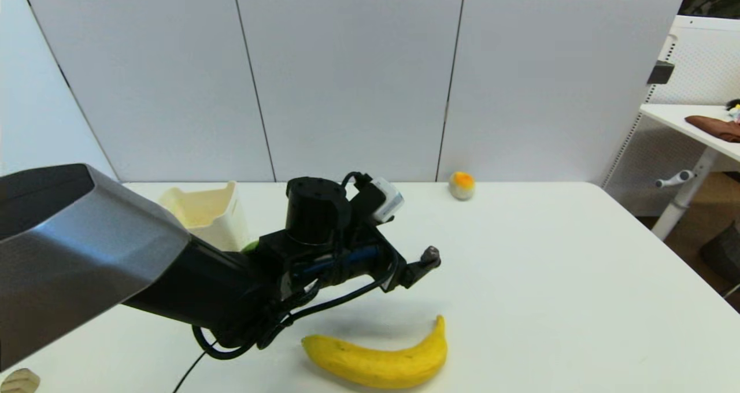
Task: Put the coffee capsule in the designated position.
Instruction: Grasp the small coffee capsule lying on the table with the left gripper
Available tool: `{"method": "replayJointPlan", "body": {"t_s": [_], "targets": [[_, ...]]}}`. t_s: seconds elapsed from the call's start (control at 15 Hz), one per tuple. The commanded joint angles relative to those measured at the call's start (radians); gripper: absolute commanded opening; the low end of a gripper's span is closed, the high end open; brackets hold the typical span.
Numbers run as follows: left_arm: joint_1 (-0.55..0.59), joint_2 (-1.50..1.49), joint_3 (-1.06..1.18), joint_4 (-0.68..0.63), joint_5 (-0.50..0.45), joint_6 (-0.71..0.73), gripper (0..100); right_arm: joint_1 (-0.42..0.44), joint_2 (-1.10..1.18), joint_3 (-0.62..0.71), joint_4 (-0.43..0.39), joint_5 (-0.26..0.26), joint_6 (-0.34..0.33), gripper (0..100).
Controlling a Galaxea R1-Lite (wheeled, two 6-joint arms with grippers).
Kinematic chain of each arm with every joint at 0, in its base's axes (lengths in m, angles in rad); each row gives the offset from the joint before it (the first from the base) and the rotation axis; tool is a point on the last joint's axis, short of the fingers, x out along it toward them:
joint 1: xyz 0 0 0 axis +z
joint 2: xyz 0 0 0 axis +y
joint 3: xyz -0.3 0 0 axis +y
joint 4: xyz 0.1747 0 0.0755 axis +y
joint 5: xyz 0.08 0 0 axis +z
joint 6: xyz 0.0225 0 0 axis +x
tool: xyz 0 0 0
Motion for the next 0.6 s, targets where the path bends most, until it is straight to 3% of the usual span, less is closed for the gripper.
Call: {"method": "replayJointPlan", "body": {"t_s": [0.07,0.4,0.6], "targets": [[-0.039,0.056,-0.033,-0.025,0.000,-0.041,100,-0.001,0.001,0.000,0.000,0.000,0.001,100],[-0.071,0.143,-0.102,-0.096,0.008,-0.118,100,-0.001,0.001,0.000,0.000,0.000,0.001,100],[-0.070,0.196,-0.116,-0.135,0.082,-0.121,100,-0.001,0.001,0.000,0.000,0.000,0.001,100]]}}
